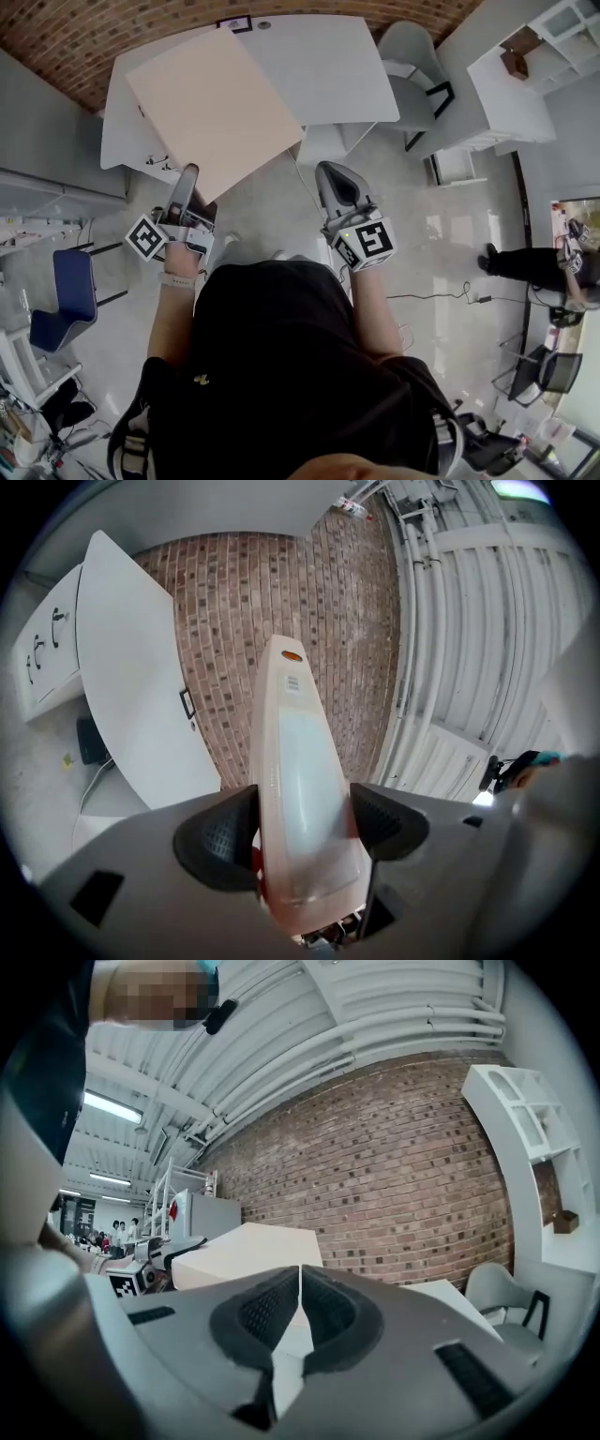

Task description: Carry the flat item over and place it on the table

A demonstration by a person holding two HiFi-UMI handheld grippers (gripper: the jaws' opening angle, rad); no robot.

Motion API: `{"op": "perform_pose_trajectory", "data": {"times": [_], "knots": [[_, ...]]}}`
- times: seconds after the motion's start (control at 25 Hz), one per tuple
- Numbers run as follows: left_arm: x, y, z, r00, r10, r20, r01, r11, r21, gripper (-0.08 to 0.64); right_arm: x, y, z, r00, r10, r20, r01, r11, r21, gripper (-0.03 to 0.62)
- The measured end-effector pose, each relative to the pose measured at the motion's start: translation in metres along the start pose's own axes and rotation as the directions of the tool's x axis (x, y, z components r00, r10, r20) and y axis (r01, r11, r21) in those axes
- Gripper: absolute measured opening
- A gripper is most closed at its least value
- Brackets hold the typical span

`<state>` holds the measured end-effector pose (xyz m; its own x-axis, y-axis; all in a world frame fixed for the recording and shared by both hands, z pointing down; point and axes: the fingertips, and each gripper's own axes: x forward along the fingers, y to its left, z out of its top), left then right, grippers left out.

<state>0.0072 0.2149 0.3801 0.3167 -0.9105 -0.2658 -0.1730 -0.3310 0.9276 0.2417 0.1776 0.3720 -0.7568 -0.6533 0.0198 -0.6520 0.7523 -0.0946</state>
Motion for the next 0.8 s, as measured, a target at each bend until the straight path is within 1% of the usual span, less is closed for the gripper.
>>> {"op": "perform_pose_trajectory", "data": {"times": [0.12, 0.24, 0.44, 0.56, 0.68, 0.8], "knots": [[0.007, 0.010, -0.005, 1.000, 0.020, -0.022, -0.020, 1.000, -0.003, 0.307, -0.006, -0.011, -0.005, 1.000, -0.025, -0.009, 0.025, 1.000, -0.004, 0.012], [0.018, 0.020, -0.009, 0.999, 0.030, -0.034, -0.030, 0.999, -0.017, 0.308, -0.008, -0.023, -0.011, 0.999, -0.040, -0.014, 0.040, 0.999, 0.012, 0.012], [0.043, 0.037, -0.008, 0.997, 0.033, -0.064, -0.035, 0.999, -0.037, 0.308, 0.006, -0.039, -0.016, 0.997, -0.062, -0.054, 0.062, 0.998, -0.004, 0.012], [0.055, 0.049, -0.001, 0.996, 0.034, -0.081, -0.038, 0.998, -0.047, 0.308, 0.023, -0.046, -0.017, 0.995, -0.072, -0.062, 0.071, 0.997, -0.006, 0.012], [0.064, 0.063, 0.014, 0.995, 0.037, -0.093, -0.042, 0.997, -0.058, 0.308, 0.047, -0.049, -0.019, 0.994, -0.076, -0.079, 0.076, 0.997, -0.009, 0.012], [0.077, 0.079, 0.034, 0.992, 0.045, -0.115, -0.052, 0.997, -0.053, 0.308, 0.075, -0.057, -0.022, 0.992, -0.081, -0.092, 0.083, 0.996, 0.026, 0.012]]}}
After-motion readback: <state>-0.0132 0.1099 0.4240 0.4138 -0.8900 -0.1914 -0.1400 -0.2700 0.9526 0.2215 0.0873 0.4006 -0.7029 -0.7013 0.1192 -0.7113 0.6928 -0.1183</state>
